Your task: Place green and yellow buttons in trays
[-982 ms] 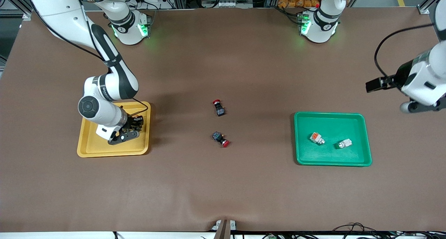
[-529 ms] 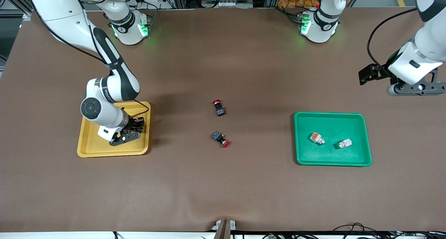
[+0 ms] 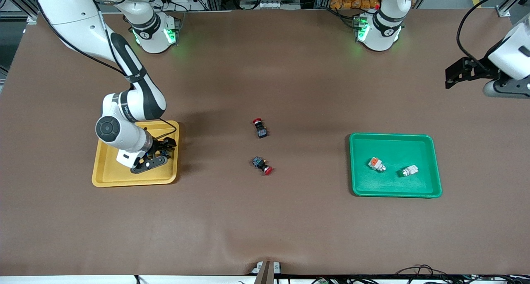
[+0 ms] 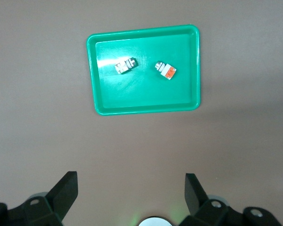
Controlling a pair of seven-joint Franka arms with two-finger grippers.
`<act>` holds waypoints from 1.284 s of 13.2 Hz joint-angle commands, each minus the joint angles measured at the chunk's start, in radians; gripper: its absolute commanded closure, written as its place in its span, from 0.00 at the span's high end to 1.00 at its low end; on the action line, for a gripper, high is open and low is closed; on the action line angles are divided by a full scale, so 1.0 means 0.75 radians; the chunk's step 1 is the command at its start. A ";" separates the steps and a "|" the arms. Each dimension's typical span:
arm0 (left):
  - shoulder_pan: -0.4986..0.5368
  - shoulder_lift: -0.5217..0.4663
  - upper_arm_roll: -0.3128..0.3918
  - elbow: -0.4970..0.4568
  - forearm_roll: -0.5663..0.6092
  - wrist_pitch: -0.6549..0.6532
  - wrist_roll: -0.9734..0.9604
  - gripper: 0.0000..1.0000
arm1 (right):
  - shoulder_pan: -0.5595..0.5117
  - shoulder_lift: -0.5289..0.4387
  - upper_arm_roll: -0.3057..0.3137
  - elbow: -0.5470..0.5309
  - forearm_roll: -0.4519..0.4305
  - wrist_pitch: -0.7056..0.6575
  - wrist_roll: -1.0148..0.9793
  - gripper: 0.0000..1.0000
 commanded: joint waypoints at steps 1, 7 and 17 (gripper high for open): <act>0.004 0.073 0.001 0.053 -0.028 -0.033 0.023 1.00 | -0.031 -0.173 0.015 0.072 -0.008 -0.301 -0.016 1.00; -0.002 0.112 -0.014 0.065 -0.010 -0.025 -0.043 1.00 | -0.052 -0.269 0.013 0.498 -0.024 -0.957 -0.047 1.00; -0.010 0.100 -0.060 0.057 -0.040 -0.021 -0.132 1.00 | -0.246 -0.441 0.015 0.559 -0.065 -1.090 -0.256 1.00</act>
